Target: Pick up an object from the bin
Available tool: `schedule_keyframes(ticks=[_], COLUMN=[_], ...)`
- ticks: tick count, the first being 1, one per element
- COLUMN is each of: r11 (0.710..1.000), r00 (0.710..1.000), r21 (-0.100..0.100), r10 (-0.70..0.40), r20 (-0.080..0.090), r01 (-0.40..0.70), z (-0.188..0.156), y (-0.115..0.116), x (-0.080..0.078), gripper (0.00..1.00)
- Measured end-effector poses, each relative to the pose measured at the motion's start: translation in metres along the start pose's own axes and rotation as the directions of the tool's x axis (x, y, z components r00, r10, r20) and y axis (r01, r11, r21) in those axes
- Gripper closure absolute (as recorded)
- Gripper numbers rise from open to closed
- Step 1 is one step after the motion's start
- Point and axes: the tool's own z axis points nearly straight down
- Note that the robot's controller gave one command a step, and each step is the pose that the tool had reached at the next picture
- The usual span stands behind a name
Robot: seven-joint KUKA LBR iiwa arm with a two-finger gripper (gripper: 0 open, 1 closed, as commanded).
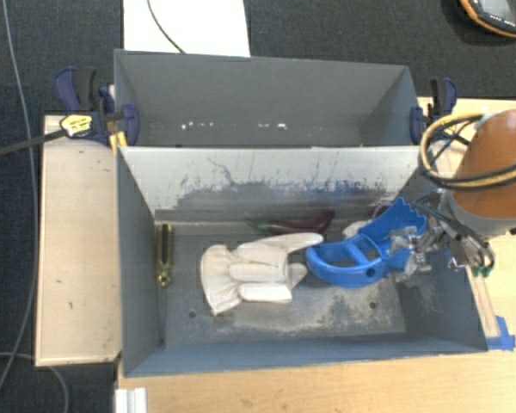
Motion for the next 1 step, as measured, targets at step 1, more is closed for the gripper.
schedule_keyframes(ticks=[1], r11=[1.0], r00=[1.0], r21=[0.002], r10=[0.024], r20=[0.006], r01=[-0.024], z=[0.0825], y=[0.0055], x=[0.0046], gripper=[1.0])
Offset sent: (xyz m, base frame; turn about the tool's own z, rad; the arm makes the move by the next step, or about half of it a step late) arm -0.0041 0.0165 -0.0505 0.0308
